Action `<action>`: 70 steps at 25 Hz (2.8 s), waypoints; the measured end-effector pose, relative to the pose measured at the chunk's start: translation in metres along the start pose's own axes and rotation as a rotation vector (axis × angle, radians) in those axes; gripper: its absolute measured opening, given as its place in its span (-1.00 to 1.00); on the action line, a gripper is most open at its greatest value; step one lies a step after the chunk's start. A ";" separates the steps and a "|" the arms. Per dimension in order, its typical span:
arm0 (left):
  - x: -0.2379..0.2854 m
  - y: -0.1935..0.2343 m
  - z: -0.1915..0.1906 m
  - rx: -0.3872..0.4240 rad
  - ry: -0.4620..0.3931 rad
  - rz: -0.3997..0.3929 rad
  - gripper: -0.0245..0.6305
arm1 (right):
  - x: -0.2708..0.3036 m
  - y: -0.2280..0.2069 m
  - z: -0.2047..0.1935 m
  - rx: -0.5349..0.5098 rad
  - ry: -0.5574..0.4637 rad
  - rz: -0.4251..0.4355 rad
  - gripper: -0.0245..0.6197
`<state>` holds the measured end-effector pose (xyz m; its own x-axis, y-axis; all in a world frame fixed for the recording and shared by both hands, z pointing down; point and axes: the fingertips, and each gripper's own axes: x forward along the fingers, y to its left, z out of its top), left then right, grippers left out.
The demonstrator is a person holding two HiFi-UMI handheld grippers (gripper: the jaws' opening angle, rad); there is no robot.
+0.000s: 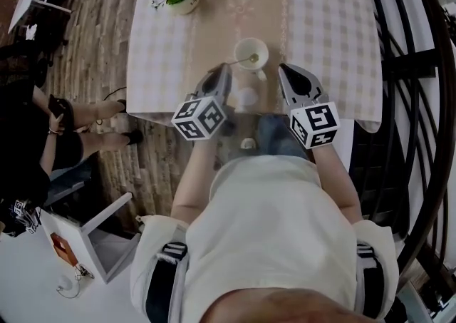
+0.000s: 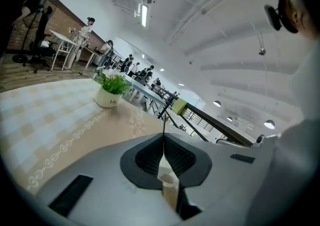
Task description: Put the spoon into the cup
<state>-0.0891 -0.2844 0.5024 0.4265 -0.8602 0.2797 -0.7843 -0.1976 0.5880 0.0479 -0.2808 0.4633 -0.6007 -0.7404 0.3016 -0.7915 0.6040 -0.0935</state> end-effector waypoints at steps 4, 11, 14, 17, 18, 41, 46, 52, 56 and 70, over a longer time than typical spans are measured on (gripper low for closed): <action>0.014 0.009 -0.009 -0.009 0.029 0.027 -0.91 | 0.011 -0.009 -0.007 0.003 0.024 0.013 -0.92; 0.035 0.015 -0.020 0.006 0.077 0.053 -0.91 | 0.025 -0.022 -0.017 0.017 0.049 0.032 -0.92; 0.043 0.019 -0.025 0.018 0.098 0.066 -0.91 | 0.032 -0.026 -0.021 0.023 0.057 0.040 -0.92; 0.047 0.023 -0.029 0.025 0.114 0.080 -0.91 | 0.036 -0.027 -0.024 0.027 0.064 0.048 -0.92; 0.049 0.024 -0.030 0.026 0.120 0.085 -0.91 | 0.038 -0.028 -0.024 0.028 0.065 0.051 -0.92; 0.056 0.022 -0.041 0.069 0.178 0.081 -0.91 | 0.048 -0.026 -0.023 0.038 0.079 0.074 -0.92; 0.056 0.023 -0.045 0.060 0.189 0.087 -0.58 | 0.044 -0.024 -0.020 0.035 0.079 0.065 -0.92; 0.043 0.025 -0.042 0.051 0.172 0.088 -0.51 | 0.037 -0.013 -0.017 0.022 0.073 0.054 -0.92; 0.036 0.022 -0.041 0.063 0.148 0.077 -0.51 | 0.033 -0.010 -0.020 0.020 0.057 0.046 -0.92; -0.016 0.006 0.002 0.084 0.029 0.068 -0.60 | 0.019 0.025 0.009 -0.025 -0.003 0.064 -0.92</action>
<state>-0.1016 -0.2727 0.5004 0.3827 -0.8591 0.3398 -0.8465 -0.1788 0.5014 0.0160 -0.2820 0.4585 -0.6503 -0.7010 0.2927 -0.7484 0.6573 -0.0886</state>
